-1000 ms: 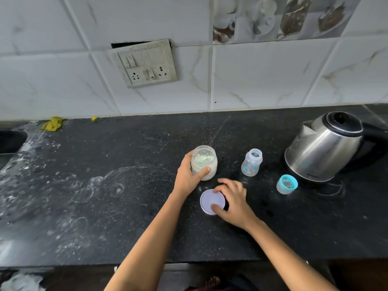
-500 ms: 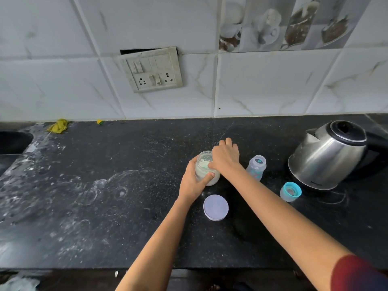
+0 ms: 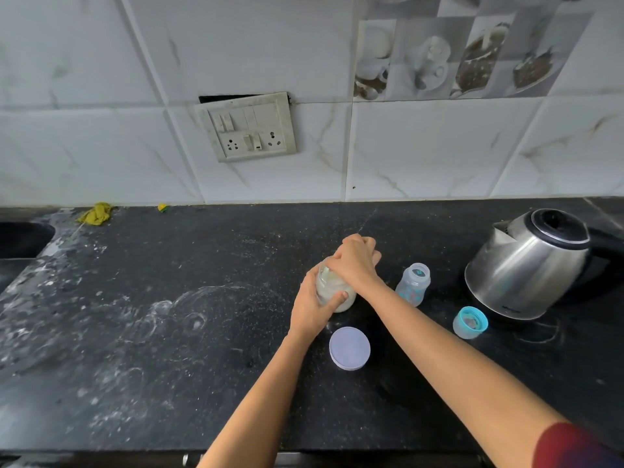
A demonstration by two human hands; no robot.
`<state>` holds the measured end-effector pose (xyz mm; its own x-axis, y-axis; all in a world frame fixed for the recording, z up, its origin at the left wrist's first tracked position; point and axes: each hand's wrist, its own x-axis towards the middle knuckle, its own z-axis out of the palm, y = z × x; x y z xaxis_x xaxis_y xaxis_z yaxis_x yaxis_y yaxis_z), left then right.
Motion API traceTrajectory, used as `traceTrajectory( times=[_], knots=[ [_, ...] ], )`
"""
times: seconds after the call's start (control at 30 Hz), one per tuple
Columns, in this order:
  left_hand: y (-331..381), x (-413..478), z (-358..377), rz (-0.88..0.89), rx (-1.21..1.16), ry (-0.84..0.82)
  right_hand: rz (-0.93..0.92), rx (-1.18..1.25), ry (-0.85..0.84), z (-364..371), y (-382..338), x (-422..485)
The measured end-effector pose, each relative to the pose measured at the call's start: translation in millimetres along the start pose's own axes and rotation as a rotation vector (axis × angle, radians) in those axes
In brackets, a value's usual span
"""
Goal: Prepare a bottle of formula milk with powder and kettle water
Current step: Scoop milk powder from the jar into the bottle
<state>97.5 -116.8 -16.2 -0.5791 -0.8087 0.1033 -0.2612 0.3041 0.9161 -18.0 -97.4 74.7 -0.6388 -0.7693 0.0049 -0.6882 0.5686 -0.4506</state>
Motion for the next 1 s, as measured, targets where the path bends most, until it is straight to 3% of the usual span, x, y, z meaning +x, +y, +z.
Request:
traceTrajectory(
  times=[0.3,0.7,1.0],
  knots=[
    [0.9,-0.2,0.2,0.004,0.003,0.01,0.0,-0.07,0.034,3.4,-3.1,0.4],
    [2.9,-1.5,-1.3,-0.037,-0.012,0.018,0.02,0.323,-0.084,-18.0,7.1,7.4],
    [7.0,-3.7,-2.4,-0.023,-0.029,0.018,0.094,0.233,0.012,-19.8,15.0,-1.2]
  ],
)
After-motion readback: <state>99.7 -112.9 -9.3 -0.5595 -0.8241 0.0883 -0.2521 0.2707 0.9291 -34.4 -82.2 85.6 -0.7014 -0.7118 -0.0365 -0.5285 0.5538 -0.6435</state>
